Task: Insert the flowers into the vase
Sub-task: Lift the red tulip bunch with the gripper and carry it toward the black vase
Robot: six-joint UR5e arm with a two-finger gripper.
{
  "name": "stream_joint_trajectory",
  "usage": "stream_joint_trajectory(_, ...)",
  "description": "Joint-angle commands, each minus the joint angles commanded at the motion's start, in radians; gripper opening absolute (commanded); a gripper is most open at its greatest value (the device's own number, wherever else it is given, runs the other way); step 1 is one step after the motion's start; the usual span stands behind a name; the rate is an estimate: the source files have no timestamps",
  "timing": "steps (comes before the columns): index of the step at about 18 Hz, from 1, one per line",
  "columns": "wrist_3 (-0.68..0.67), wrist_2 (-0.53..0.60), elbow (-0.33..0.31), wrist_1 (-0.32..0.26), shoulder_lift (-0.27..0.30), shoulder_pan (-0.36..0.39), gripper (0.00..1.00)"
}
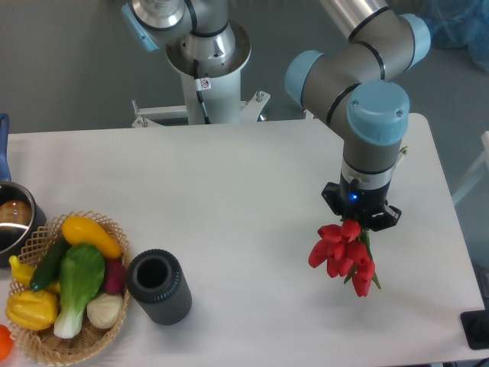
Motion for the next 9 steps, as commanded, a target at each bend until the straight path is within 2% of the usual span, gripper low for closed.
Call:
stream_joint_trajectory(4, 0.0, -0.018, -0.002, -0.012, 0.028, 0.0, 0.0)
stream_joint_trajectory(9, -0.011, -0.13, -0.009, 0.006, 0.063, -0.002, 0.0)
